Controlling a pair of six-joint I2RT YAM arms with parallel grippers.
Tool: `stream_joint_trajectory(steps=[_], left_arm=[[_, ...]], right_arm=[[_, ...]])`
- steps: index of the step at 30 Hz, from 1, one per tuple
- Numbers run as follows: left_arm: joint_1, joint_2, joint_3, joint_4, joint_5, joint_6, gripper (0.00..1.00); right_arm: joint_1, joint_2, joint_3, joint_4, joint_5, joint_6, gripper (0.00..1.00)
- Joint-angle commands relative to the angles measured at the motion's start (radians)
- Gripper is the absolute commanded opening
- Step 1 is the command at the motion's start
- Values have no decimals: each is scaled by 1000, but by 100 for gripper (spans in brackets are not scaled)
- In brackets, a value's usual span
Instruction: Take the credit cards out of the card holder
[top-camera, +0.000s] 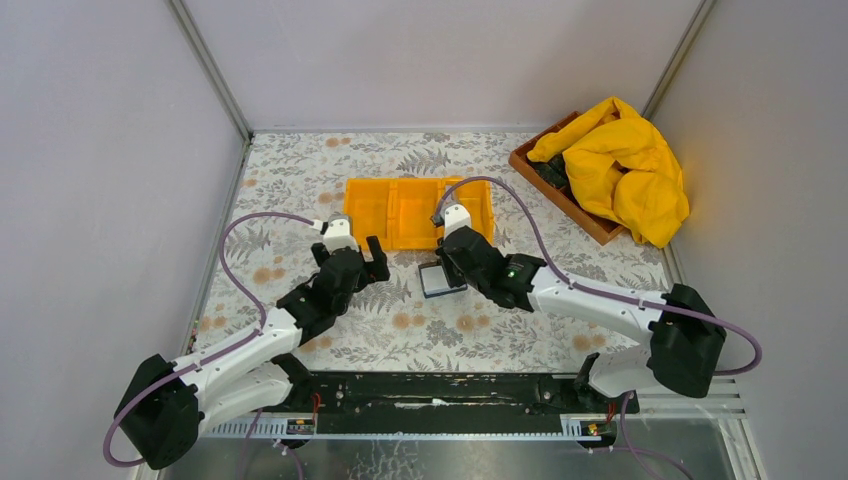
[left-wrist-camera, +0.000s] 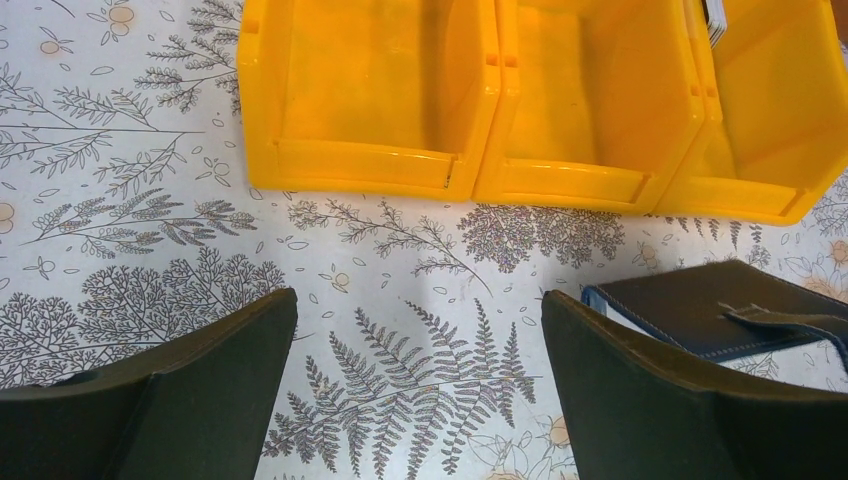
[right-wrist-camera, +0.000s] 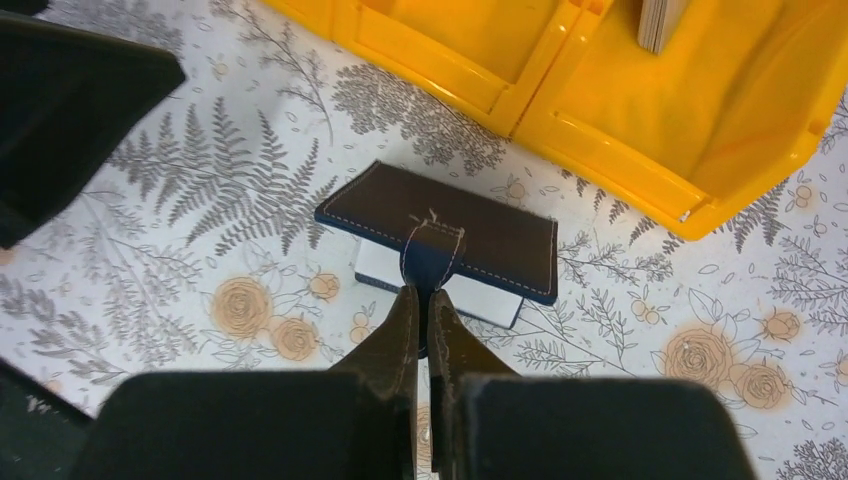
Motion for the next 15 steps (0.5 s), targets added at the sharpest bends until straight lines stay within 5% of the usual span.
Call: stream_joint_trajectory(steps=[1, 15], left_arm=[[5, -4, 0, 28, 4, 3, 100], [5, 38, -2, 105, 161, 30, 100]], right_arm=[[1, -56, 7, 14, -56, 20, 0], [2, -71, -55, 20, -28, 48, 0]])
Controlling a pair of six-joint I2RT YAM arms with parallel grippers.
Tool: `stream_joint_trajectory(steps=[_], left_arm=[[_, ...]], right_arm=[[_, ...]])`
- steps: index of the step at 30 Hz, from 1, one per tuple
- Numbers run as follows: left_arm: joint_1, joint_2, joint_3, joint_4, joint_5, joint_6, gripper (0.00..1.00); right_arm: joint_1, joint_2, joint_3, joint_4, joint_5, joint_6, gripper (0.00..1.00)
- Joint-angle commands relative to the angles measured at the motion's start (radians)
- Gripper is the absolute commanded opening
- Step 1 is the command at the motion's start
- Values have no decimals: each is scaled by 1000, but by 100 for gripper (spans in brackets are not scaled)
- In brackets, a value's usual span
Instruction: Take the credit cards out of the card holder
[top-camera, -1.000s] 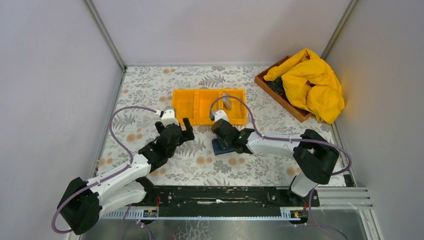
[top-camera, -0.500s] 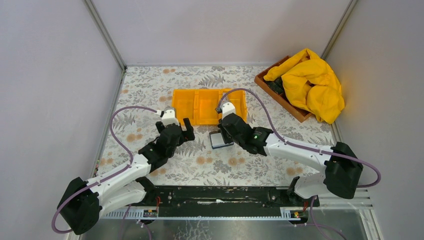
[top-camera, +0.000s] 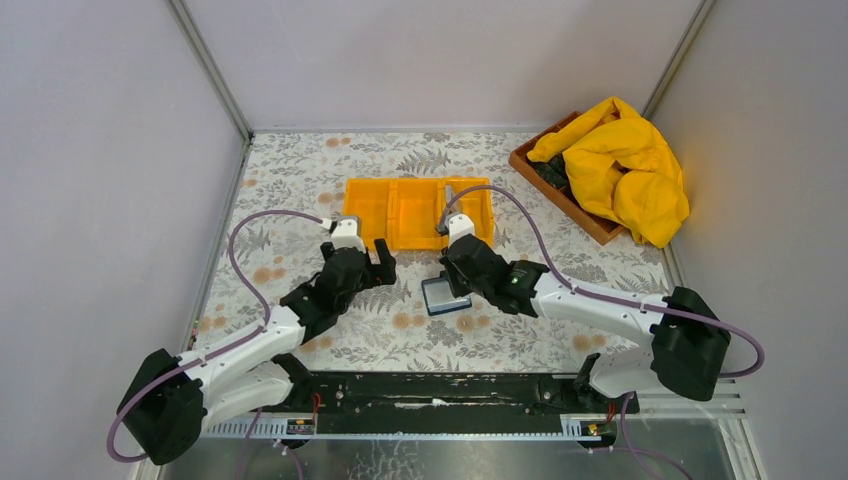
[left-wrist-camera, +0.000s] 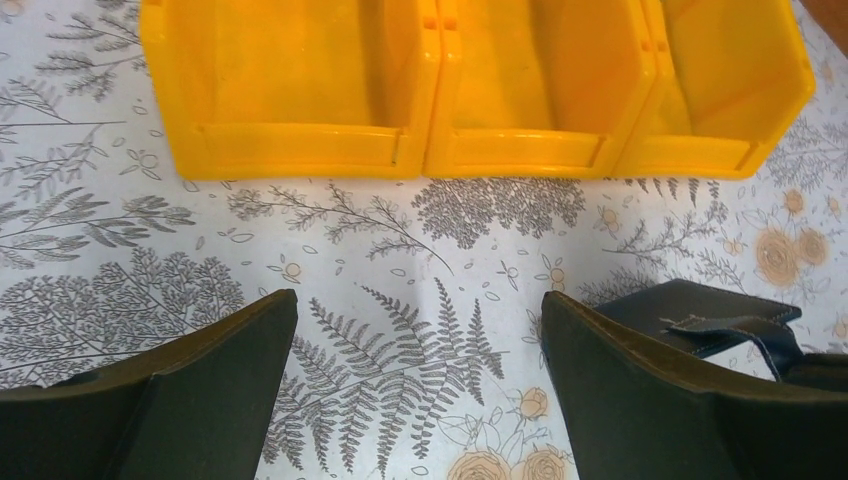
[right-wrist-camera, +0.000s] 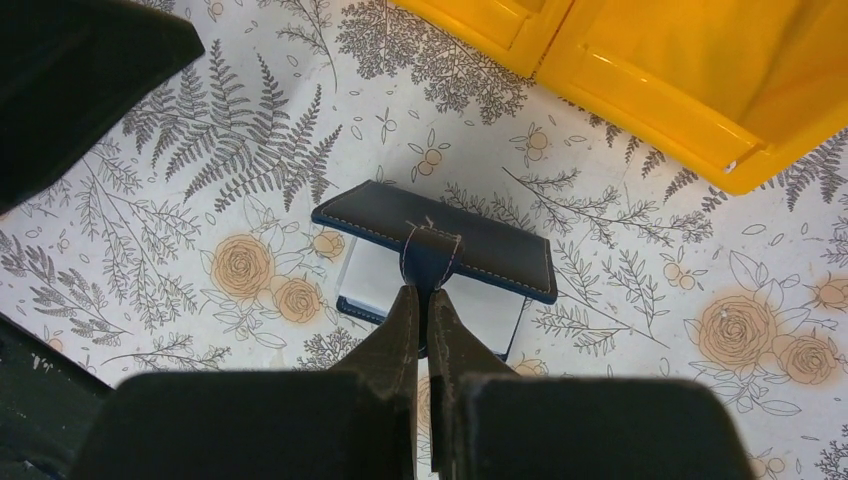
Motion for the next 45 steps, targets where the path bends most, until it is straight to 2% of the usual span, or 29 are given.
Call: stream_joint_trajectory(steps=[1, 10, 17, 23, 28, 45], left_arm=[[5, 15, -4, 77, 63, 23, 100], [5, 7, -5, 71, 55, 25, 100], [4, 4, -7, 69, 41, 17, 100], [5, 24, -4, 73, 45, 17, 100], [5, 33, -3, 75, 41, 17, 100], [4, 34, -3, 76, 42, 22, 100]], right_arm=[[3, -19, 25, 12, 53, 0, 0], [3, 16, 87, -22, 32, -13, 0], [11, -53, 10, -31, 0, -4, 0], [12, -109, 5, -65, -84, -19, 0], [13, -148, 3, -62, -75, -31, 0], [12, 8, 94, -46, -63, -83, 0]])
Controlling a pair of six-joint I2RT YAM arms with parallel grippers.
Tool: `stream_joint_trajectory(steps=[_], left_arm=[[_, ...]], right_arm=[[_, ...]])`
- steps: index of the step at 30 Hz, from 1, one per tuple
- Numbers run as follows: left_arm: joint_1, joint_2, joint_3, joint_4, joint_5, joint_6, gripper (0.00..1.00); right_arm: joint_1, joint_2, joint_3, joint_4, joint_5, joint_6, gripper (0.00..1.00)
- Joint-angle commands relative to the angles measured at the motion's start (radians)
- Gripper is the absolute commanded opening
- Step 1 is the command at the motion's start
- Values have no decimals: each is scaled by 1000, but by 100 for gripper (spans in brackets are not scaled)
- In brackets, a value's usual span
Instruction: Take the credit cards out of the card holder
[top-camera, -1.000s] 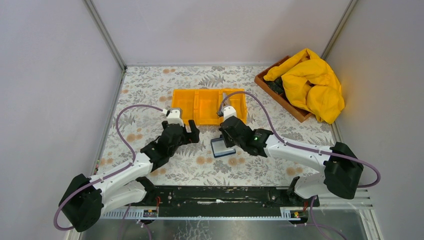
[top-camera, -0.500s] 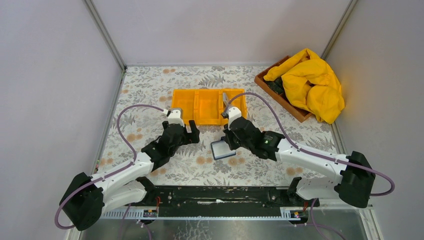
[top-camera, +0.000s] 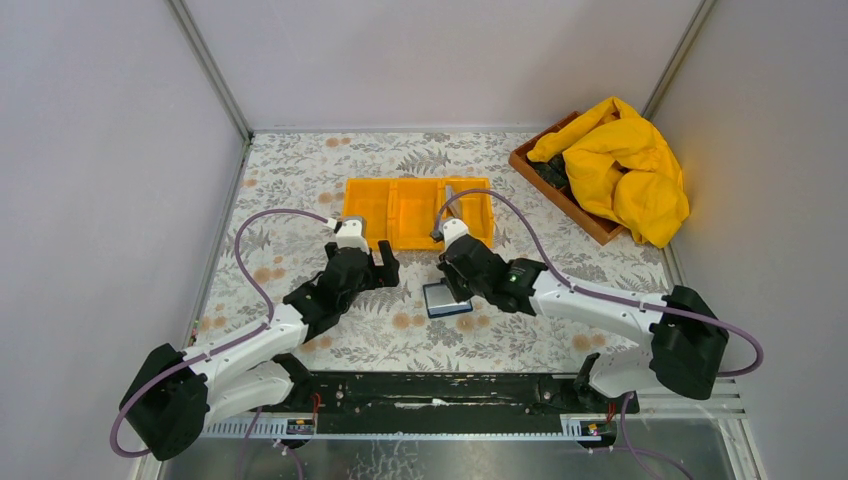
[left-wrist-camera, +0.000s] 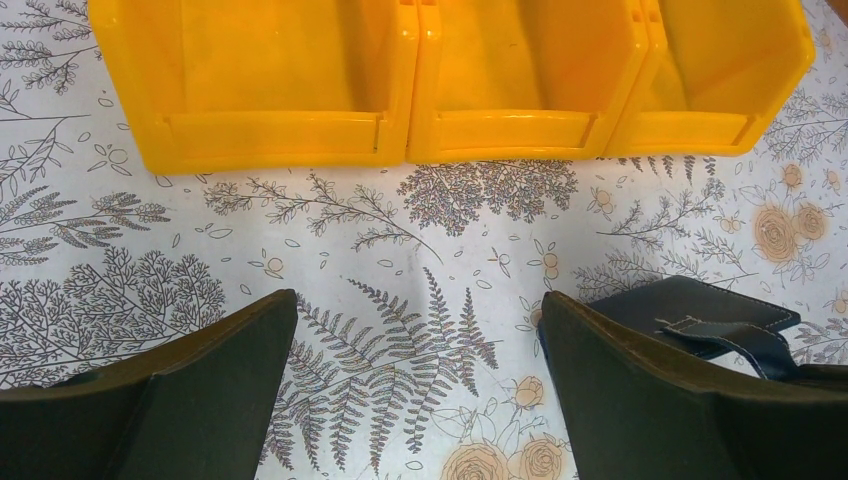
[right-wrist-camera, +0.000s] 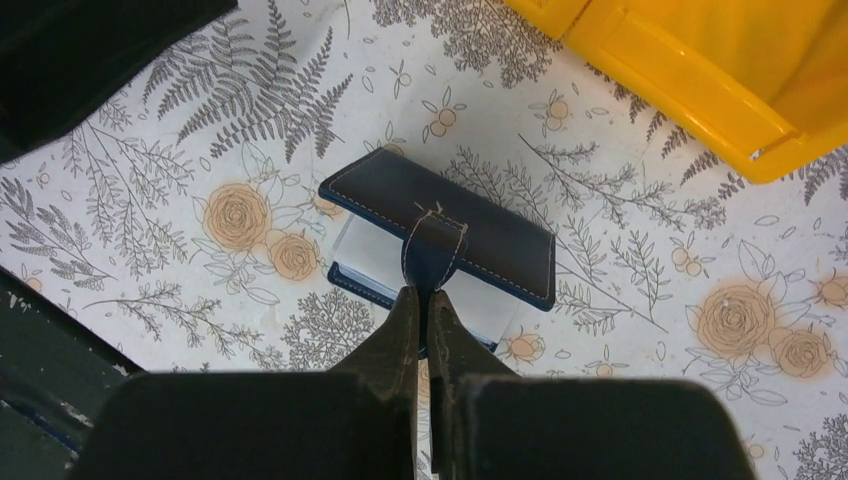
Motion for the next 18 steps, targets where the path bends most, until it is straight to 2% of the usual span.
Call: stream_joint_trajectory(steps=[1, 18], left_arm=[[5, -3, -1, 59, -8, 11, 100], [5, -16, -2, 55, 1, 10, 100]], right_arm=[[7, 22, 90, 33, -1, -33, 0], [-34, 244, 253, 53, 47, -66, 0]])
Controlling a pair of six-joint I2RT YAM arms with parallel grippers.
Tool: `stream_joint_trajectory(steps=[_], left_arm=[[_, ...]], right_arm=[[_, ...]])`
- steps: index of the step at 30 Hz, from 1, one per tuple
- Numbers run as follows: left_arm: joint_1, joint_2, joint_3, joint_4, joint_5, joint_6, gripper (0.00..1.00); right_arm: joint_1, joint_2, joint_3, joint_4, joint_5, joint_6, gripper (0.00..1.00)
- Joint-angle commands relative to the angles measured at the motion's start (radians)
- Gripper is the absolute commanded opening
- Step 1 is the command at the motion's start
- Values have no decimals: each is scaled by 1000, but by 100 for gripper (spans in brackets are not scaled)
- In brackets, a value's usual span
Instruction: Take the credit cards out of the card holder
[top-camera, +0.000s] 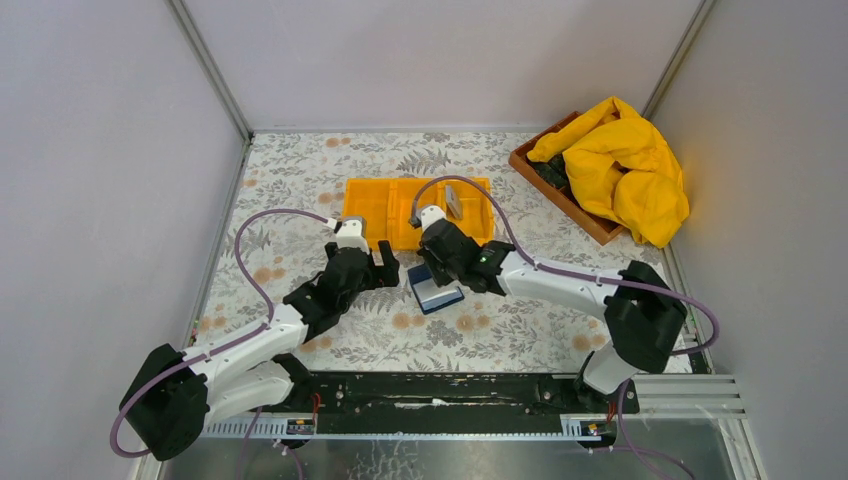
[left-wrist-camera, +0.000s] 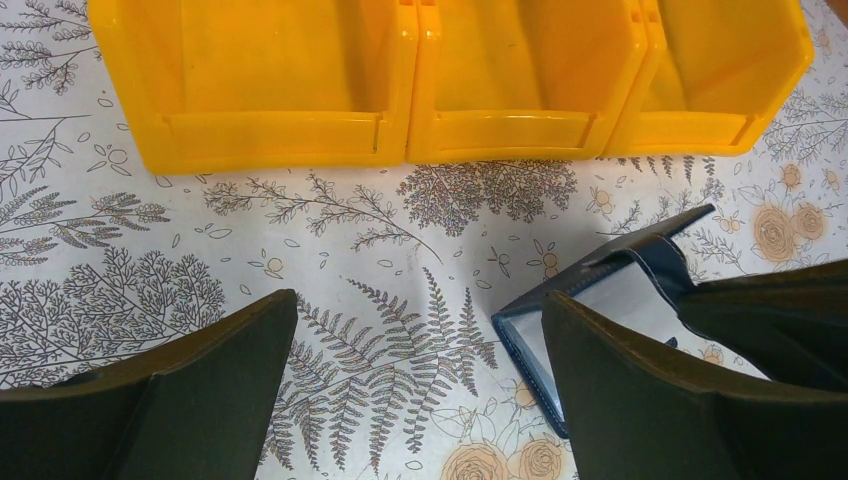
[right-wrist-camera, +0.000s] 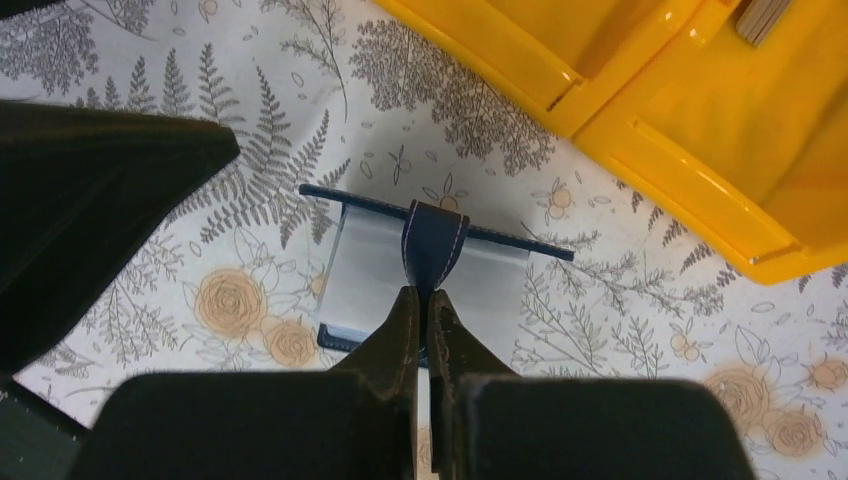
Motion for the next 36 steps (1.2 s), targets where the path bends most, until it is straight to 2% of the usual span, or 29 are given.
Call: stream_joint_trajectory(steps=[1, 8, 12, 16, 19, 22, 33, 36], left_arm=[[5, -15, -2, 55, 0, 10, 100], [4, -23, -6, 56, 2, 7, 100], [5, -28, -7, 54, 3, 7, 100], [5, -28, -7, 55, 3, 7, 100], [5, -23, -7, 57, 7, 7, 100], [5, -20, -7, 58, 8, 7, 100], [5, -16, -10, 66, 13, 4, 100], [5, -18, -11, 67, 11, 5, 100]], right_arm=[[-12, 39, 88, 35, 36, -21, 0], [-18, 115, 153, 30, 33, -32, 0], [-19, 159, 163, 38, 14, -23, 6], [-19, 189, 155, 62, -26, -22, 20], [-19, 209, 153, 74, -48, -23, 40], [-19, 221, 141, 89, -71, -12, 51], [-19, 220, -2, 171, -123, 49, 54], [-18, 228, -26, 183, -146, 59, 50]])
